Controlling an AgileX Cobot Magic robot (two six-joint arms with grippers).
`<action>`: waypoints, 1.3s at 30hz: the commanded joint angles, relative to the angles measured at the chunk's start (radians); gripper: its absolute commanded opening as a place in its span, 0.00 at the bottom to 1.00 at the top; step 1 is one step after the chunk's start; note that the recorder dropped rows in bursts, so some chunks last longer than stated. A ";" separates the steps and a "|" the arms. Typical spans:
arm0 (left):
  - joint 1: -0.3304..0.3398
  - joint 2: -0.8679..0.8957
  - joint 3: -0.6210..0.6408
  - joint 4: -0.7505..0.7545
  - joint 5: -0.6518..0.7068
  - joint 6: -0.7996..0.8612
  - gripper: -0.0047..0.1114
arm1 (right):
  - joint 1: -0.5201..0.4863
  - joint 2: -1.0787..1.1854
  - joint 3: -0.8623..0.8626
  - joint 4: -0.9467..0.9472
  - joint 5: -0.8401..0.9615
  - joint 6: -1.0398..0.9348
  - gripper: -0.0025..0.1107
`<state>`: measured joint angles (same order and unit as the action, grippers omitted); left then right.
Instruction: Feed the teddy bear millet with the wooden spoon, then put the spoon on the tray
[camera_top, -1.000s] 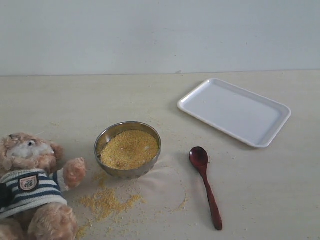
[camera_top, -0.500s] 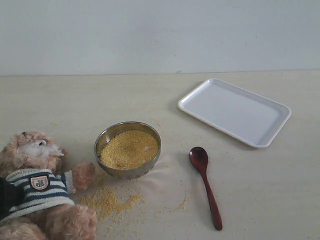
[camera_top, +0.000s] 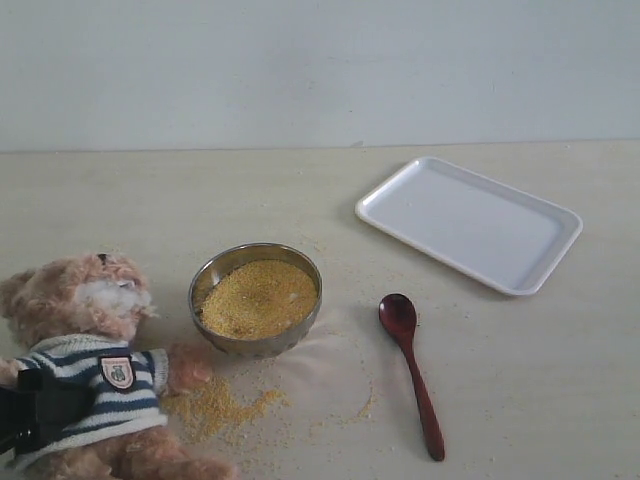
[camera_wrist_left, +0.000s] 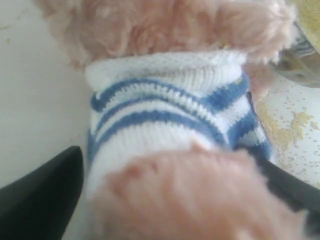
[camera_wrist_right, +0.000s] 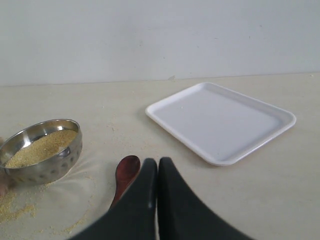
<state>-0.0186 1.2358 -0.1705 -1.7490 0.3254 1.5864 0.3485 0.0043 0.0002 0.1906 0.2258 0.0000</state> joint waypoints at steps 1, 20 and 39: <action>-0.003 0.066 0.001 0.005 0.014 0.033 0.69 | -0.002 -0.004 0.000 -0.003 -0.005 0.000 0.02; -0.003 0.017 -0.012 0.005 0.091 0.120 0.10 | -0.002 -0.004 0.000 -0.003 -0.005 0.000 0.02; -0.003 -0.552 -0.242 0.832 0.546 -1.088 0.10 | -0.002 -0.004 0.000 -0.003 -0.005 0.000 0.02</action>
<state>-0.0186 0.6902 -0.3341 -1.1585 0.7871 0.7002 0.3485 0.0043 0.0002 0.1906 0.2258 0.0000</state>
